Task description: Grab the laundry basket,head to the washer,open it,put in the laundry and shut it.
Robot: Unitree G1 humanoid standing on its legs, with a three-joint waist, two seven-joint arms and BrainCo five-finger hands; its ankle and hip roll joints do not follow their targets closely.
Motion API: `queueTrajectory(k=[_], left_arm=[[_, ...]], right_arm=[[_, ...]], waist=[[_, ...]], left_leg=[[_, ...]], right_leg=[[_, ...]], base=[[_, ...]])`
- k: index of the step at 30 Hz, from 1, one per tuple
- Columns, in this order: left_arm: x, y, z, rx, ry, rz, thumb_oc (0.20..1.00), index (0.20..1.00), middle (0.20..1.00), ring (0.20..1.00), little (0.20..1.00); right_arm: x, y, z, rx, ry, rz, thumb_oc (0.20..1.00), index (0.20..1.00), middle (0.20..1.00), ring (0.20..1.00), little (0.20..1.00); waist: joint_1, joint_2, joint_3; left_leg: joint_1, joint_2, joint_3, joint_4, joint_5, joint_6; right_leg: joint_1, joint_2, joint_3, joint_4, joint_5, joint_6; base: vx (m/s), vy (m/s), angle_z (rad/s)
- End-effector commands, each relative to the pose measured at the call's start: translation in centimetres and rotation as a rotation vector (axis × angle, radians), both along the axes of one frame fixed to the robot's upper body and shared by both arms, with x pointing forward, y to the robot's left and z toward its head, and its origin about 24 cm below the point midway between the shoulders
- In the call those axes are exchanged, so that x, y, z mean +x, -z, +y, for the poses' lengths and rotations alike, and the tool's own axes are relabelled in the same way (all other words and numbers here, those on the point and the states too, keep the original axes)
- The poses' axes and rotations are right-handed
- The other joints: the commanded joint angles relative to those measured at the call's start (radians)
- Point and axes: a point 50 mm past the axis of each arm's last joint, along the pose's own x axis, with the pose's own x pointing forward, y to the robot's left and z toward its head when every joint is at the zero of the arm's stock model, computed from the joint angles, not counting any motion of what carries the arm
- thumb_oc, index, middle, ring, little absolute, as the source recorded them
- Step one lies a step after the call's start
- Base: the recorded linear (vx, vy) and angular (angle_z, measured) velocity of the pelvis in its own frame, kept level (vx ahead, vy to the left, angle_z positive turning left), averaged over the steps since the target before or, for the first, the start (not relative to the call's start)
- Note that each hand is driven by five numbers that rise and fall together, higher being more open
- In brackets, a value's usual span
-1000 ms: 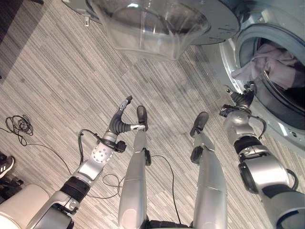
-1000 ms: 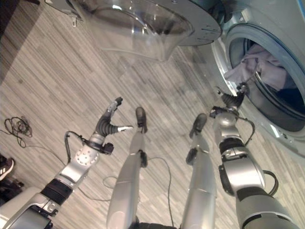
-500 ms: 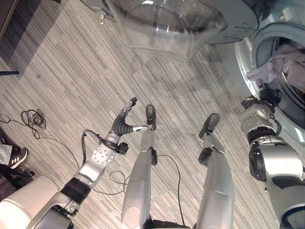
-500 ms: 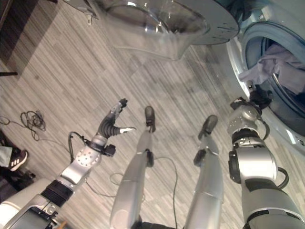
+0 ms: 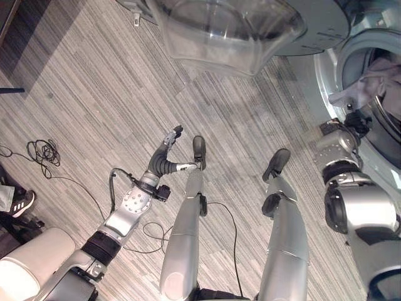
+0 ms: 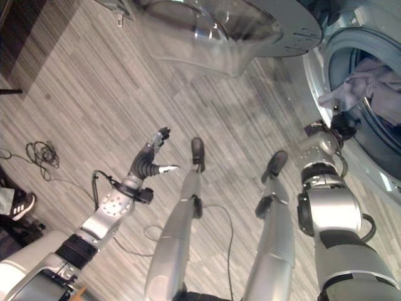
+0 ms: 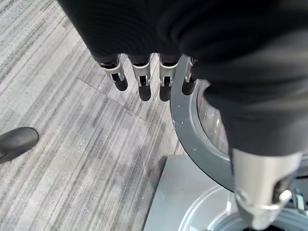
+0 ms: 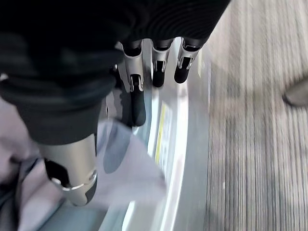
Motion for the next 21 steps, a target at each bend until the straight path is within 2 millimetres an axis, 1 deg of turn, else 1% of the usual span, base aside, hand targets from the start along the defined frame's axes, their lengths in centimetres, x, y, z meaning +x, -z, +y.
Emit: queueTrajectory(k=[1,2,4,6,7,8,9,10,11,12,13,15,16,19,21], left_arm=[[-0.9,0.4,-3.2,-0.041,0.117,0.002,1.0,1.0,1.0,1.0,1.0],[-0.9,0.4,-3.5,-0.042,0.12,0.001,1.0,1.0,1.0,1.0,1.0],[-0.9,0.3,-3.6,-0.047,0.12,-0.001,1.0,1.0,1.0,1.0,1.0],[-0.9,0.3,-3.6,-0.048,0.122,-0.002,1.0,1.0,1.0,1.0,1.0],[-1.0,0.4,-3.4,-0.042,0.118,-0.002,1.0,1.0,1.0,1.0,1.0],[-1.0,0.4,-3.4,-0.042,0.118,-0.002,1.0,1.0,1.0,1.0,1.0],[-1.1,0.5,-3.2,-0.038,0.113,0.003,1.0,1.0,1.0,1.0,1.0],[-1.1,0.5,-3.2,-0.038,0.114,0.003,1.0,1.0,1.0,1.0,1.0],[-1.1,0.5,-3.2,-0.037,0.113,0.006,1.0,1.0,1.0,1.0,1.0],[-1.1,0.6,-2.9,-0.035,0.106,0.008,1.0,1.0,1.0,1.0,1.0],[-1.1,0.7,-2.7,-0.034,0.099,0.014,1.0,1.0,1.0,1.0,1.0],[-1.1,0.7,-2.7,-0.034,0.1,0.013,1.0,1.0,1.0,1.0,1.0],[-1.1,0.8,-2.5,-0.03,0.094,0.019,1.0,1.0,1.0,1.0,1.0],[-1.1,1.0,-2.2,-0.027,0.082,0.029,1.0,1.0,1.0,1.0,1.0],[-1.0,1.1,-2.1,-0.026,0.078,0.03,1.0,1.0,1.0,1.0,1.0]], right_arm=[[1.3,-6.1,1.7,-0.13,-0.124,-0.242,1.0,1.0,1.0,1.0,1.0],[1.7,-6.0,3.0,-0.111,-0.158,-0.253,1.0,1.0,1.0,1.0,1.0],[1.9,-6.3,3.8,-0.1,-0.174,-0.269,1.0,1.0,1.0,1.0,1.0],[2.0,-6.5,4.0,-0.089,-0.179,-0.283,1.0,1.0,1.0,1.0,1.0],[1.8,-7.2,3.2,-0.09,-0.154,-0.3,1.0,1.0,1.0,1.0,1.0],[1.8,-7.2,3.2,-0.09,-0.154,-0.3,1.0,1.0,1.0,1.0,1.0],[1.4,-7.7,2.1,-0.082,-0.118,-0.319,0.881,0.881,0.881,0.881,0.881],[1.4,-7.8,2.1,-0.082,-0.118,-0.319,0.843,0.843,0.843,0.843,0.843],[1.2,-7.9,1.4,-0.071,-0.097,-0.329,0.746,0.746,0.746,0.746,0.746],[0.7,-8.4,0.1,-0.08,-0.059,-0.338,0.702,0.702,0.702,0.702,0.702],[0.2,-8.9,-1.1,-0.096,-0.026,-0.344,0.551,0.551,0.551,0.551,0.551],[0.2,-8.9,-1.1,-0.097,-0.026,-0.344,0.551,0.551,0.551,0.551,0.551],[-0.7,-9.2,-2.9,-0.104,0.023,-0.348,0.2,0.2,0.2,0.2,0.2],[-1.3,-9.6,-3.9,-0.118,0.048,-0.377,0.2,0.2,0.2,0.2,0.2],[-1.4,-9.7,-4.1,-0.12,0.052,-0.387,0.2,0.2,0.2,0.2,0.2]], waist=[[0.04,0.071,-0.069],[0.042,0.073,-0.067],[0.046,0.076,-0.068],[0.048,0.077,-0.068],[0.052,0.078,-0.069],[0.053,0.079,-0.07],[0.055,0.079,-0.07],[0.055,0.079,-0.07],[0.055,0.078,-0.071],[0.054,0.076,-0.071],[0.052,0.071,-0.071],[0.052,0.072,-0.071],[0.045,0.064,-0.069],[0.03,0.052,-0.066],[0.027,0.049,-0.064]], left_leg=[[0.062,0.07,-0.043,-0.032,-0.075,-0.068],[0.065,0.07,-0.044,-0.031,-0.076,-0.068],[0.067,0.067,-0.048,-0.032,-0.076,-0.068],[0.067,0.066,-0.051,-0.032,-0.076,-0.069],[0.063,0.062,-0.057,-0.032,-0.076,-0.069],[0.063,0.062,-0.057,-0.032,-0.075,-0.069],[0.061,0.06,-0.06,-0.032,-0.075,-0.069],[0.06,0.06,-0.06,-0.032,-0.075,-0.069],[0.06,0.059,-0.061,-0.033,-0.076,-0.069],[0.059,0.058,-0.062,-0.033,-0.077,-0.068],[0.057,0.059,-0.061,-0.033,-0.077,-0.068],[0.057,0.059,-0.061,-0.033,-0.077,-0.068],[0.057,0.059,-0.062,-0.033,-0.078,-0.067],[0.059,0.063,-0.055,-0.033,-0.081,-0.065],[0.062,0.063,-0.055,-0.033,-0.082,-0.065]], right_leg=[[-0.054,-0.02,0.044,0.023,-0.045,0.096],[-0.049,-0.022,0.042,0.021,-0.045,0.096],[-0.049,-0.022,0.043,0.022,-0.046,0.095],[-0.047,-0.023,0.041,0.021,-0.046,0.095],[-0.045,-0.024,0.039,0.021,-0.048,0.096],[-0.045,-0.024,0.039,0.022,-0.048,0.097],[-0.046,-0.025,0.039,0.023,-0.049,0.097],[-0.046,-0.025,0.039,0.024,-0.049,0.097],[-0.046,-0.026,0.039,0.023,-0.049,0.098],[-0.046,-0.026,0.04,0.023,-0.049,0.099],[-0.046,-0.027,0.039,0.023,-0.048,0.098],[-0.046,-0.027,0.039,0.023,-0.048,0.099],[-0.046,-0.028,0.039,0.019,-0.047,0.099],[-0.045,-0.025,0.042,0.018,-0.046,0.099],[-0.043,-0.023,0.044,0.015,-0.045,0.099]], base=[[0.0,0.0,0.0],[0.0,0.0,0.0],[0.0,0.0,0.0],[0.0,0.0,0.0],[0.0,0.0,0.0],[0.0,0.0,0.0],[0.0,0.009,0.04],[0.0,0.013,0.05],[0.0,0.012,0.06],[0.0,0.0,0.0],[0.0,0.0,0.0],[0.0,0.0,0.0],[0.0,0.0,0.0],[0.01,0.007,0.03],[0.0,0.003,0.03]])
